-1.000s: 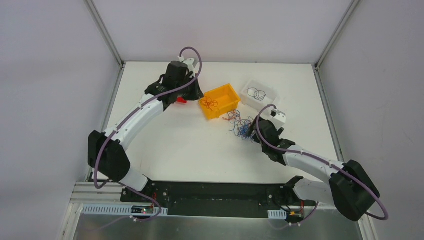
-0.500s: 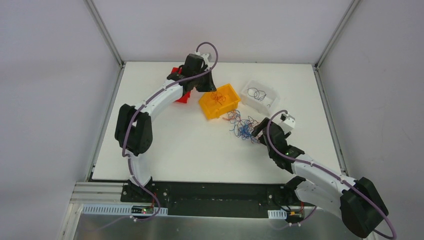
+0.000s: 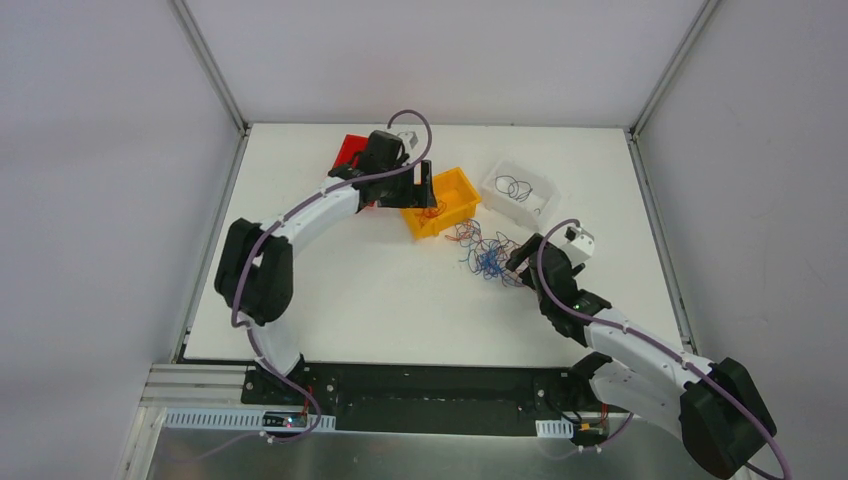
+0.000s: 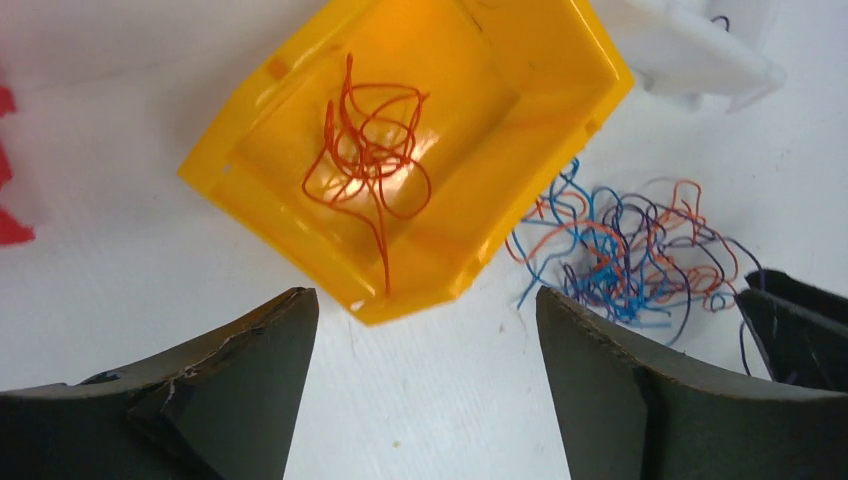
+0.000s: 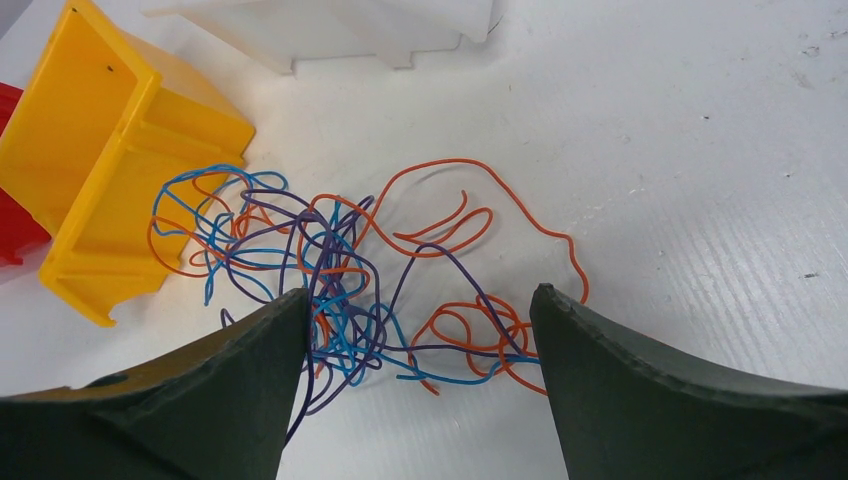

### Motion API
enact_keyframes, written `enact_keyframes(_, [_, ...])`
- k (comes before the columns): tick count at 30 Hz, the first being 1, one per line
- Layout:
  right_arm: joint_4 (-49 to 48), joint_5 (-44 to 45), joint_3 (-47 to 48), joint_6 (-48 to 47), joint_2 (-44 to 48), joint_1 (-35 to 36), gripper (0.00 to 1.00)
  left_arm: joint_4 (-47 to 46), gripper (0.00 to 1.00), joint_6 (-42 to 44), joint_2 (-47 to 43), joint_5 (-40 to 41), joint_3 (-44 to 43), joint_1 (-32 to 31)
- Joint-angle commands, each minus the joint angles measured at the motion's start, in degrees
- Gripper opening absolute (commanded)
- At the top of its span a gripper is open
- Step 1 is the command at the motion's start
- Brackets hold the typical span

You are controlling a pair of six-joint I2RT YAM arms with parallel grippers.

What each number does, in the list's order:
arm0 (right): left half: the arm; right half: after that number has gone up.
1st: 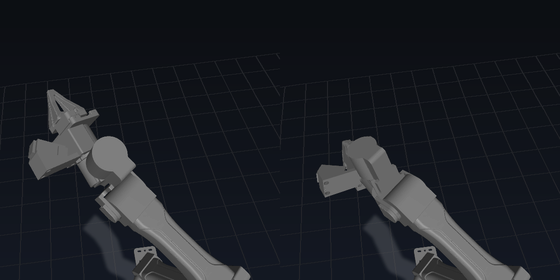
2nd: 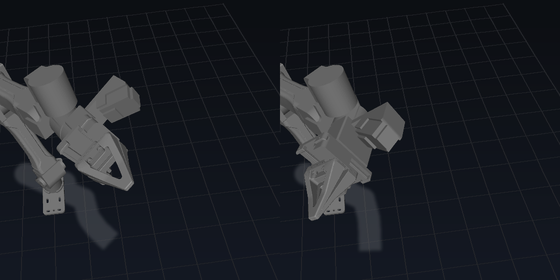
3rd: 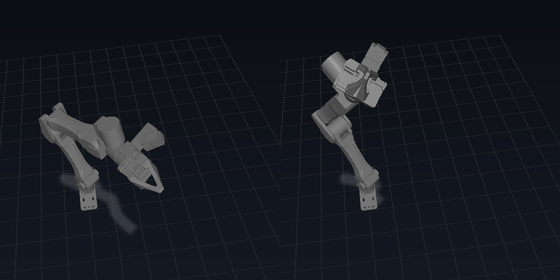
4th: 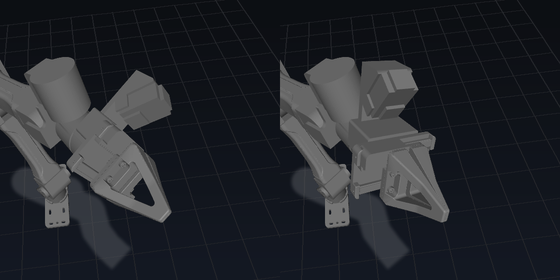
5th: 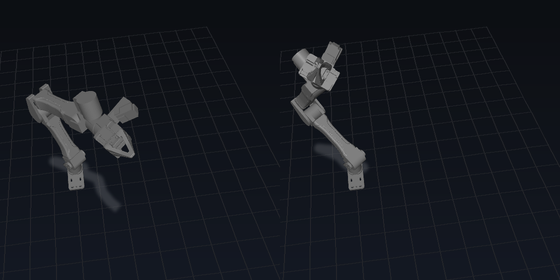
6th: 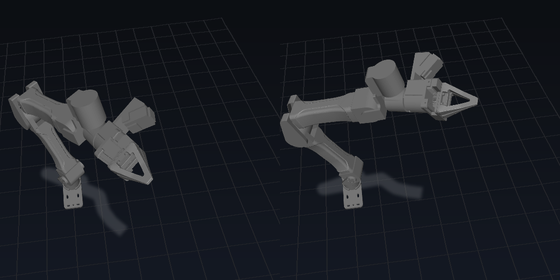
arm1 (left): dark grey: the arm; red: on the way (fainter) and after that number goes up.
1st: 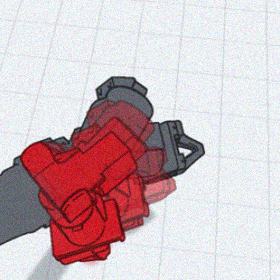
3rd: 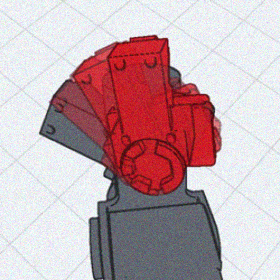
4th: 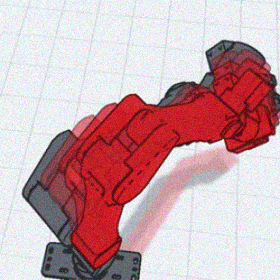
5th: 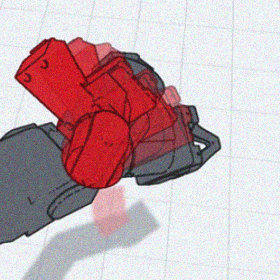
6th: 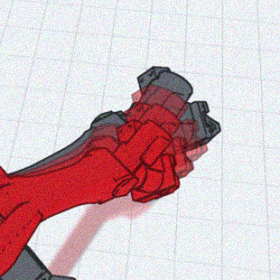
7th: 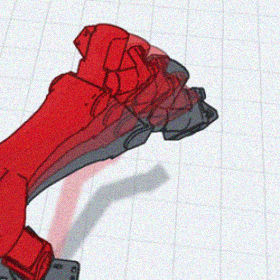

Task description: Untangle the cables

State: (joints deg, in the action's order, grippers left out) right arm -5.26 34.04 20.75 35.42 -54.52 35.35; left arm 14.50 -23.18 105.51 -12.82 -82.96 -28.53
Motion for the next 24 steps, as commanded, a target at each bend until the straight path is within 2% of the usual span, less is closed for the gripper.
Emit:
enact_keyframes(1, [-1.1, -1.2, 0.6, -0.3, -0.2, -0.6, 0.84, -0.7, 0.84, 3.8, -12.4, 1.2, 5.4, -0.5])
enact_keyframes(2, [-0.9, -1.8, 0.9, -0.5, -0.4, -0.7, 0.84, -0.7, 0.86, 4.0, -14.0, 1.3, 6.8, -0.5])
enact_keyframes(4, [-0.3, -2.5, 1.5, -1.0, -0.8, -0.9, 0.84, -0.8, 0.99, 4.3, -17.7, 2.4, 9.4, -0.6])
enact_keyframes(8, [3.5, -3.3, 4.9, -1.7, -0.8, -1.8, 0.83, -0.8, 0.99, 3.3, -24.2, 10.1, 14.2, -1.1])
enact_keyframes(11, [8.5, -3.6, 8.4, -2.6, -0.3, -3.1, 0.83, -1.1, 0.99, 2.3, -28.3, 20.1, 18.0, -1.0])
enact_keyframes(14, [13.7, -4.2, 12.4, -4.2, -0.6, -5.2, 0.83, -1.7, 0.99, -1.2, -31.8, 25.8, 22.0, -0.9])
enact_keyframes(16, [18.4, -4.6, 15.9, -5.8, -2.1, -8.2, 0.83, -3.0, 0.99, -1.3, -33.7, 24.1, 25.1, -0.8])
enact_keyframes(19, [22.7, -10.5, 20.1, -7.8, -5.9, -15.1, 0.83, -3.7, 0.99, -1.0, -35.8, 18.3, 27.1, -0.8])
enact_keyframes(22, [22.4, -19.4, 21.2, -6.4, -10.8, -20.7, 0.82, -3.8, 0.99, -0.3, -37.6, 13.1, 28.6, -0.9])
enact_keyframes(24, [20.6, -24.5, 21.1, -5.6, -14.3, -21.7, 0.81, -4.6, 0.99, -0.9, -39.1, 10.2, 30.3, -0.9])
